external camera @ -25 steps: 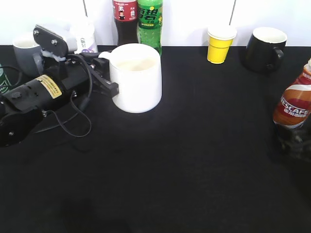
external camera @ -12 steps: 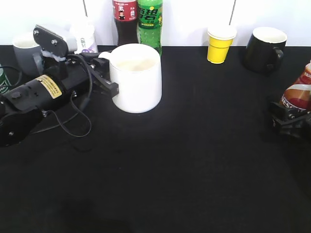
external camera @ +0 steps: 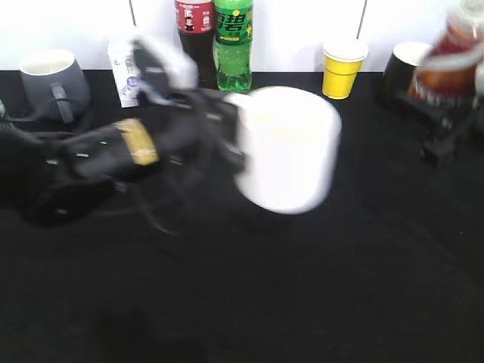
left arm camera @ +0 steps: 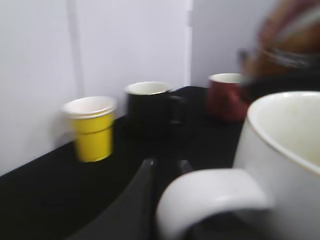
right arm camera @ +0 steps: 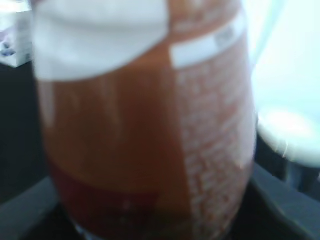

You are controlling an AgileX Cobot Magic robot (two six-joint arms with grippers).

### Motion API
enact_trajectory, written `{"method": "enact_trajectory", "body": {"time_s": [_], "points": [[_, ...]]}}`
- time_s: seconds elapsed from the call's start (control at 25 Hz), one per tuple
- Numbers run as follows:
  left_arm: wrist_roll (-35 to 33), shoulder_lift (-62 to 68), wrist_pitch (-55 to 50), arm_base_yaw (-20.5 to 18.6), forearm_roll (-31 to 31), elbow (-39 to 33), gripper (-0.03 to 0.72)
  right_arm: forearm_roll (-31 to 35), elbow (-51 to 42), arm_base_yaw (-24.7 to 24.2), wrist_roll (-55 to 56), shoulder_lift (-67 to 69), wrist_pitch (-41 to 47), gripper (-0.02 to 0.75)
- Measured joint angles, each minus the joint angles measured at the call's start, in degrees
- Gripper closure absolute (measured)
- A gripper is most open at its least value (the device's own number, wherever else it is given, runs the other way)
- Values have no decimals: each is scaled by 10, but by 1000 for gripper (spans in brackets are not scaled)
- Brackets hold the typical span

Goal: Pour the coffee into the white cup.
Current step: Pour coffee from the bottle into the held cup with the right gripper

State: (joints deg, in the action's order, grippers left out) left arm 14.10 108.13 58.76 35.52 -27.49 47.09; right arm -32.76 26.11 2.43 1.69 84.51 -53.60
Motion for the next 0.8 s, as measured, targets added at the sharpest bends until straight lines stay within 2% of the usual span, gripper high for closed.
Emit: {"method": "enact_trajectory", "body": {"time_s": [0.12, 0.2, 0.32, 0.44, 0.6, 0.8], "points": [[8, 0, -4, 50, 1, 17, 610, -42, 37, 3, -53, -48, 38, 209], [9, 0, -8, 66, 1, 27, 610, -90, 67, 4, -73, -62, 38, 209], [10, 0, -25, 73, 7, 65, 609, -124, 109, 4, -107, -63, 37, 209], [11, 0, -30, 74, 34, 69, 609, -129, 119, 4, -210, -63, 37, 209], [17, 0, -31, 74, 29, 69, 609, -131, 119, 4, -325, -63, 37, 209], [20, 0, -31, 74, 22, 69, 609, -131, 119, 4, -384, -63, 37, 209]]}}
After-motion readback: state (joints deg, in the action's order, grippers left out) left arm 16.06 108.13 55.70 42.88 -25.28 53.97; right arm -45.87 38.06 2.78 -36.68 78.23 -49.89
